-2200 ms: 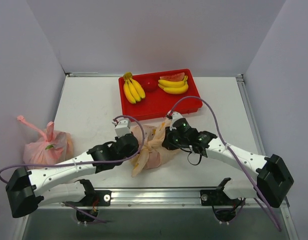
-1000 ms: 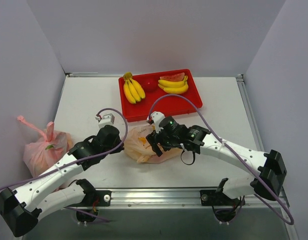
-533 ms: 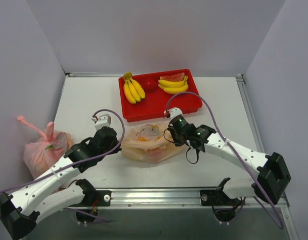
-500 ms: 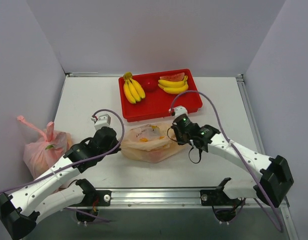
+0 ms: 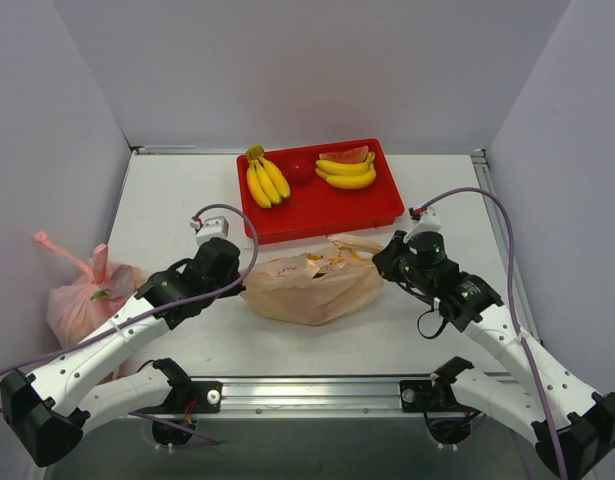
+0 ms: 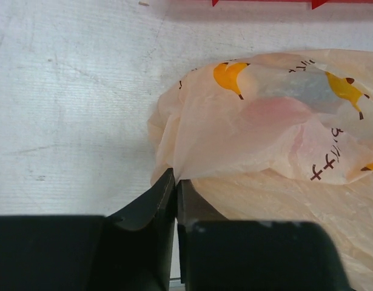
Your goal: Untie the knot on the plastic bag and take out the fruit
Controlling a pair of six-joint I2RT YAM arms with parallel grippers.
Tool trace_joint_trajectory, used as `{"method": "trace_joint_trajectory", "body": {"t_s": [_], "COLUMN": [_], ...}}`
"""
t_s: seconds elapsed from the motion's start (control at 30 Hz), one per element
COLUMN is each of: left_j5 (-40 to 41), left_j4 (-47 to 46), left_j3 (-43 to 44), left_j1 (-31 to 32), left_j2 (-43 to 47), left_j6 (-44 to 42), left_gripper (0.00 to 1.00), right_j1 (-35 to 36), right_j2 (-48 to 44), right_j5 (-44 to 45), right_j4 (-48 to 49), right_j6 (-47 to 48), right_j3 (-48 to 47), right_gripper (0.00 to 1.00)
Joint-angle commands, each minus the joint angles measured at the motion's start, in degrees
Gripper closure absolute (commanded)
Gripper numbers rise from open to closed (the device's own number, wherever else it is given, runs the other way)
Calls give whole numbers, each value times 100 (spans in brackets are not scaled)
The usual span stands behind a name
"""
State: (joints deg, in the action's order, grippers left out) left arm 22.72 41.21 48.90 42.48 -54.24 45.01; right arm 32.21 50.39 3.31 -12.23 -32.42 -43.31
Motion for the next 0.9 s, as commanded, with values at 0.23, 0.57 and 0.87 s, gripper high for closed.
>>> {"method": "trace_joint_trajectory", "body": {"t_s": [0.23, 0.57, 0.87], "left_j5": [-321, 232, 1435], "left_j4": [-25, 1, 422], "left_j3": [1894, 2738, 2195], "left_j1": [119, 1789, 2045], "left_j2": [-649, -1378, -2055], "left_j6": [-862, -1074, -328], "left_gripper": [16, 7, 7], "right_j1": [58, 93, 242], "right_j2": [50, 137, 147], "right_j5": [-568, -481, -349], "right_j4": [924, 1021, 1021], "right_j6": [-159, -10, 17], "right_j3": [-318, -573, -521], "right_gripper": [100, 100, 100]}}
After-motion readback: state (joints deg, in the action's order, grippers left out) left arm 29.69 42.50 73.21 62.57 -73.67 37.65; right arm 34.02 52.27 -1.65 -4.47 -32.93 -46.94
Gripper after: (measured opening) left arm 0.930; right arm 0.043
